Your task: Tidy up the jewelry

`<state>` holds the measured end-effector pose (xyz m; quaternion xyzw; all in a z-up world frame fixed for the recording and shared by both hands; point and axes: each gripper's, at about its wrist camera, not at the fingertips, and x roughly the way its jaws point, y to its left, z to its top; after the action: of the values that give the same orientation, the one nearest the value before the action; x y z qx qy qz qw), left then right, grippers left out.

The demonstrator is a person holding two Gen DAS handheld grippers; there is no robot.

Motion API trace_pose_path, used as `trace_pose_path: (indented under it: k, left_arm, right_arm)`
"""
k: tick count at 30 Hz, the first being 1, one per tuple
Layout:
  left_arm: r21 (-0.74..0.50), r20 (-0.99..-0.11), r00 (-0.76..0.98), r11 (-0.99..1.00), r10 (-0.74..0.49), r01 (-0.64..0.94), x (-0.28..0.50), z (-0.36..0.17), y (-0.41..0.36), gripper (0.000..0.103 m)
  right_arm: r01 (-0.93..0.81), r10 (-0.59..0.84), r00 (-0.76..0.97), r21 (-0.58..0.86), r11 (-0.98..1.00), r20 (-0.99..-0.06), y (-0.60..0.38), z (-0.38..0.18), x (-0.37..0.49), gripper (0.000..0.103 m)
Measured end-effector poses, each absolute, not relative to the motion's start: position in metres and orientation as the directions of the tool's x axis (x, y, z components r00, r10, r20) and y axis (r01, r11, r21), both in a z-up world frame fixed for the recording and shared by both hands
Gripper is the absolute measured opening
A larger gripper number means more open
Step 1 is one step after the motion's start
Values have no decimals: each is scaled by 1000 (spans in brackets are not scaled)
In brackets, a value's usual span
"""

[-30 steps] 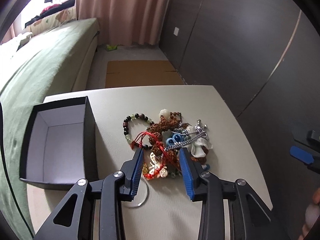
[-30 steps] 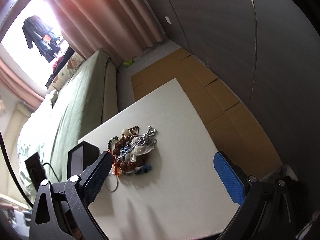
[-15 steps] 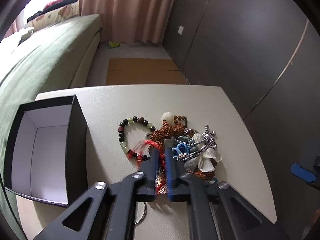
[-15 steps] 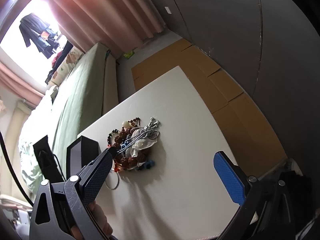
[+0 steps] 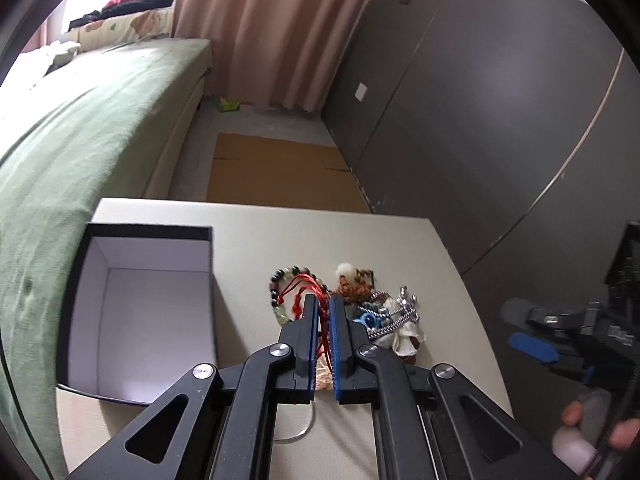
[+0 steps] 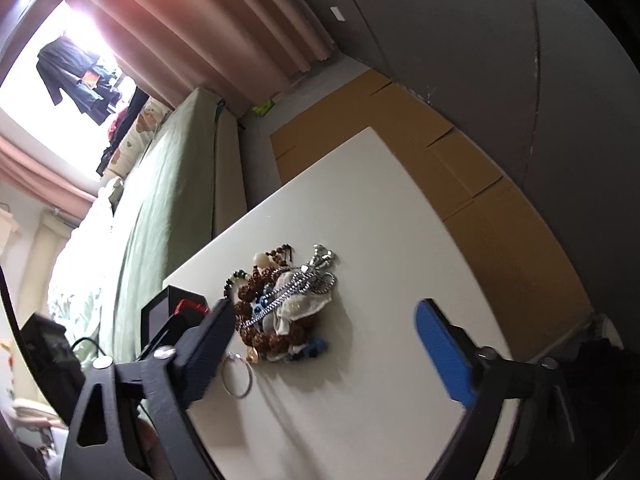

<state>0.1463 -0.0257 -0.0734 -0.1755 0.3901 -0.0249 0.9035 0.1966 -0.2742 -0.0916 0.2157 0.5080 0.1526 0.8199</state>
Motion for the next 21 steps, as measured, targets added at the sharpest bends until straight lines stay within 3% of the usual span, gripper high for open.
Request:
trace_pose_path:
  k: [3, 6, 10, 17, 21]
  left_arm:
    - [-346, -683, 710, 932, -174, -105, 144, -68, -16, 5]
    - [-360, -669, 723, 926, -173, -112, 140, -63, -6, 5]
    - [-372, -662, 730, 919, -168, -126, 136, -57, 7, 5]
    - [-394, -654, 738, 908, -165, -146, 130, -52, 28, 5]
    - [-392, -650, 743, 908, -159, -149, 126, -49, 34, 5]
  right_arm:
    - [-29, 473, 429, 512, 859, -769, -264, -98, 207, 77]
    - [-36, 470, 433, 507, 861, -769, -253, -102, 215, 75]
    - [-40, 485, 406, 515, 857, -775, -236, -118, 227, 62]
    - [4, 483, 341, 515, 857, -806, -219, -151, 241, 60]
    - [31, 466, 371, 512, 858, -803, -219, -154, 243, 31]
